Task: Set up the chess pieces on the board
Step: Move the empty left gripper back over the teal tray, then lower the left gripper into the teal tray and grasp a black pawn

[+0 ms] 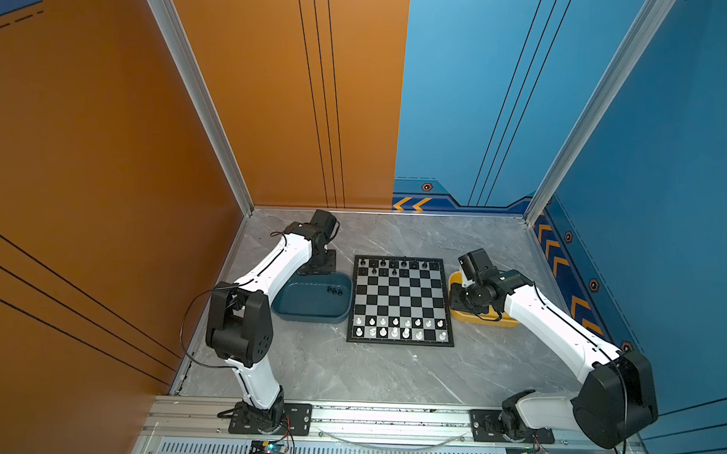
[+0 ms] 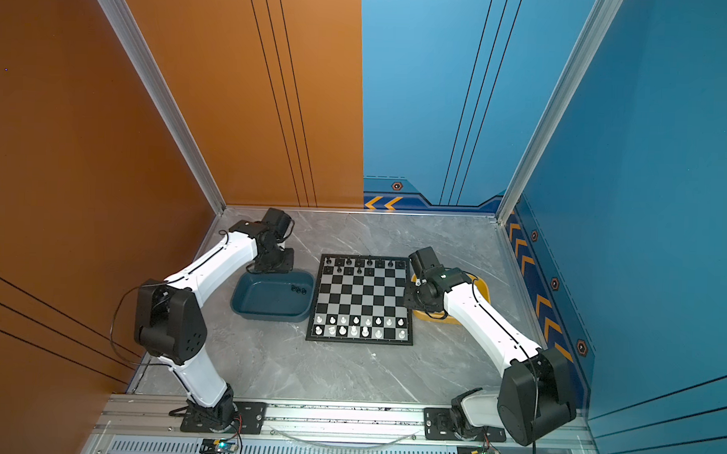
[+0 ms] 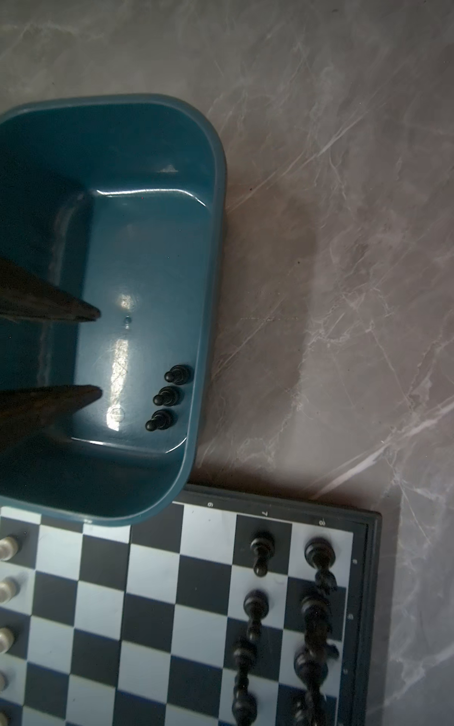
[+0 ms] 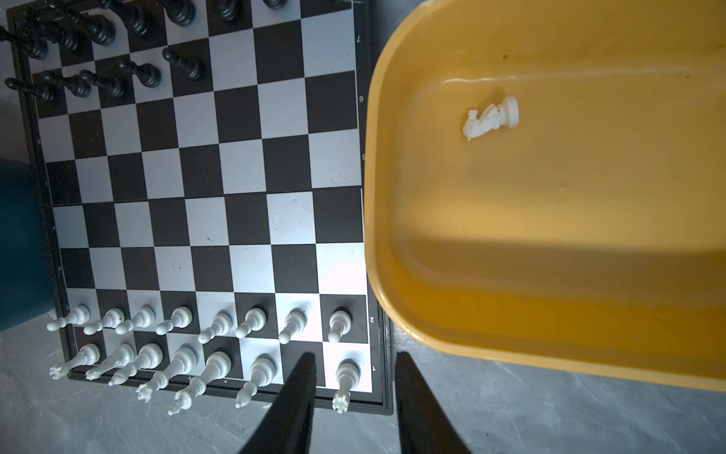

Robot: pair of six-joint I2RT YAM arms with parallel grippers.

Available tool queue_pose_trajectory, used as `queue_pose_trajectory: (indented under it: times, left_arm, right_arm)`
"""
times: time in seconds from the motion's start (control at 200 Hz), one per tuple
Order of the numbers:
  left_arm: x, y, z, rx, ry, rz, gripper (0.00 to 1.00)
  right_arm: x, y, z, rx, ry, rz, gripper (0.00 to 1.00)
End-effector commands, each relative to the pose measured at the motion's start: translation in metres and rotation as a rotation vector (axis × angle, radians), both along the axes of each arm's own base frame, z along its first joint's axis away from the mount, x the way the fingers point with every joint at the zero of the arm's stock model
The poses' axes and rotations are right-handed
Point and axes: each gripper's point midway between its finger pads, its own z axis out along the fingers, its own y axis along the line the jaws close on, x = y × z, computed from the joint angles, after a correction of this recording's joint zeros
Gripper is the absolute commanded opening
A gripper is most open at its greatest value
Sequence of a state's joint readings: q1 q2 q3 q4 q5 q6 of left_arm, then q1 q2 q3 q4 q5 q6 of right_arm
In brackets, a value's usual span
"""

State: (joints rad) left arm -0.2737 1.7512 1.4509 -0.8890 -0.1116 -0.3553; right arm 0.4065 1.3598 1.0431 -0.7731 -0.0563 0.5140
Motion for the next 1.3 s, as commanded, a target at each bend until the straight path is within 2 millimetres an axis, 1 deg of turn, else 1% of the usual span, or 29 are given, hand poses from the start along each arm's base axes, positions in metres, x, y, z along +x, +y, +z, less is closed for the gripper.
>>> queue_pose_trajectory:
  times: [0.0,0.22,0.415,0.716,0.871,1.292]
  left_arm:
    - [0.007,-0.003,-0.012,-0.044,-0.016,0.025,0.30]
    - [0.005,-0.007,-0.047,-0.053,0.054,0.022,0.29]
    - [0.006,-0.015,-0.064,-0.083,0.084,0.021,0.28]
    - [0.001,-0.013,-0.079,-0.070,0.125,0.028,0.27]
    - [-0.001,-0.013,-0.088,-0.062,0.148,0.030,0.24]
    - [0.001,-0.015,-0.093,-0.061,0.157,0.027,0.21]
  right_arm:
    - [0.006,0.000,0.010,-0.008,-0.028,-0.019,0.36]
    - [0.005,-0.001,0.012,-0.014,-0.031,-0.022,0.37]
    - [0.006,-0.001,0.012,-0.017,-0.030,-0.022,0.37]
    - [0.007,0.002,0.011,-0.015,-0.022,-0.018,0.37]
    - [0.008,0.004,0.011,-0.015,-0.022,-0.014,0.37]
    - [0.008,0.003,0.010,-0.020,-0.020,-0.015,0.37]
